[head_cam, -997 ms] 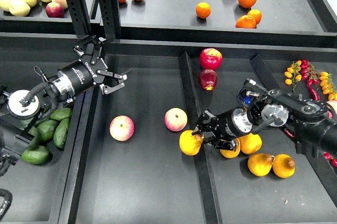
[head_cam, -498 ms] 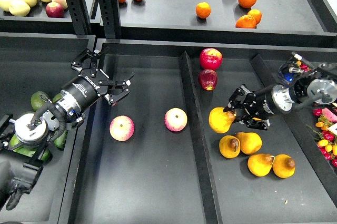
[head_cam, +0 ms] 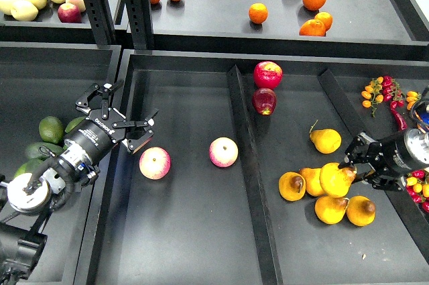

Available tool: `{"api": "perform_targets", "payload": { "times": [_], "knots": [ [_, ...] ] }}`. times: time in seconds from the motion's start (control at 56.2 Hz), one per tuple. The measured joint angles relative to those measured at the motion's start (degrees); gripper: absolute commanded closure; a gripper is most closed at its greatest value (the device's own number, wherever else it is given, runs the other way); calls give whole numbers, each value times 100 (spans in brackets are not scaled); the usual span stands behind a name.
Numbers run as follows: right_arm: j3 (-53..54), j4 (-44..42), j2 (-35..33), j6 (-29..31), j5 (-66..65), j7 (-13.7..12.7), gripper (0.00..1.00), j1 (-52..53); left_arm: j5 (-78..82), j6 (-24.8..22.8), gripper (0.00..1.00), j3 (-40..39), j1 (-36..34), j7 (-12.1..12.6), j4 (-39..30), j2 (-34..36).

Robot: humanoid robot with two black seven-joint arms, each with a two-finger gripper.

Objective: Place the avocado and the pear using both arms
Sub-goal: 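Lower the halved pear beside the other pears, nearest the robot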

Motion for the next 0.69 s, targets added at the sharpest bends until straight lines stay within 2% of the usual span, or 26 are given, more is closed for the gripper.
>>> {"api": "perform_targets", "payload": {
  "times": [0.338, 0.694],
  "knots": [
    [40, 6, 174, 0, -154, 0, 81, -802, 0, 29, 1, 31, 85, 0, -122, 0],
    [132, -918, 1013, 0, -225, 0, 81, -1303, 0, 30, 1, 77, 95, 10, -122, 2]
  ]
}}
